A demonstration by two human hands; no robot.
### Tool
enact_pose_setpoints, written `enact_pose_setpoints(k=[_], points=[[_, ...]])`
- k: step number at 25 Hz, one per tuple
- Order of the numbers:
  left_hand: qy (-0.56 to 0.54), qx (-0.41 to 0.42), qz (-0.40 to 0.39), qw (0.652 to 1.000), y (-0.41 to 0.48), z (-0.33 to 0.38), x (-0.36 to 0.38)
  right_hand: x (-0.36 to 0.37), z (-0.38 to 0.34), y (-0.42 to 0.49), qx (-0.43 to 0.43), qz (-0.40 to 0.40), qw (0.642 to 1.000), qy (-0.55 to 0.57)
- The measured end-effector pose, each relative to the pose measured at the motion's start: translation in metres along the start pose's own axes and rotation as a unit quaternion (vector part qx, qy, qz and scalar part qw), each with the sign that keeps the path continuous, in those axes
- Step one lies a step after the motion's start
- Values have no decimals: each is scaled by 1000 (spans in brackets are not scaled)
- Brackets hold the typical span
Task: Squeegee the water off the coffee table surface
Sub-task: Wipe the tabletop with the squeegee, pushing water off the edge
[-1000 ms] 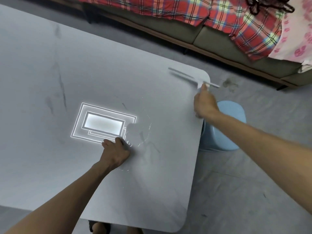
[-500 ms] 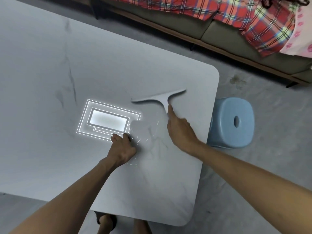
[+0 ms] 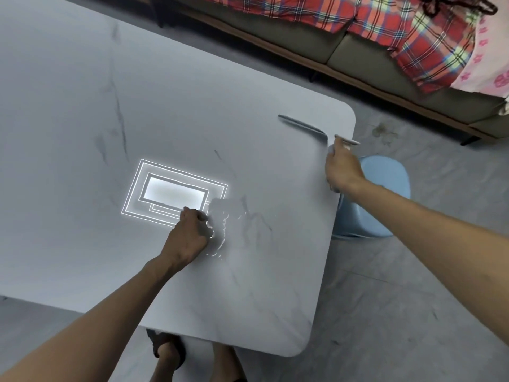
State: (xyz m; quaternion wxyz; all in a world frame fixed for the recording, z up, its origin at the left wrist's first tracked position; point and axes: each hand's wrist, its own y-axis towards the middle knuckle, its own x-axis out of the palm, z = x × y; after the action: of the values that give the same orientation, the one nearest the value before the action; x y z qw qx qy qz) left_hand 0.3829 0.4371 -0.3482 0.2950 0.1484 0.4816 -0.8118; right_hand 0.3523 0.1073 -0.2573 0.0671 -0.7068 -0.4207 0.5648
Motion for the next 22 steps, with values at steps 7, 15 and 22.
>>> enact_pose_setpoints(k=[7, 15, 22], points=[[41, 47, 12, 998, -48, -41, 1, 87, -2, -87, 89, -101, 991, -9], [33, 58, -28, 997, -90, -89, 4, 150, 16, -197, 144, -149, 976, 62], [2, 24, -2, 1000, -140, -123, 1, 136, 35, -244, 65, -66, 995, 27]])
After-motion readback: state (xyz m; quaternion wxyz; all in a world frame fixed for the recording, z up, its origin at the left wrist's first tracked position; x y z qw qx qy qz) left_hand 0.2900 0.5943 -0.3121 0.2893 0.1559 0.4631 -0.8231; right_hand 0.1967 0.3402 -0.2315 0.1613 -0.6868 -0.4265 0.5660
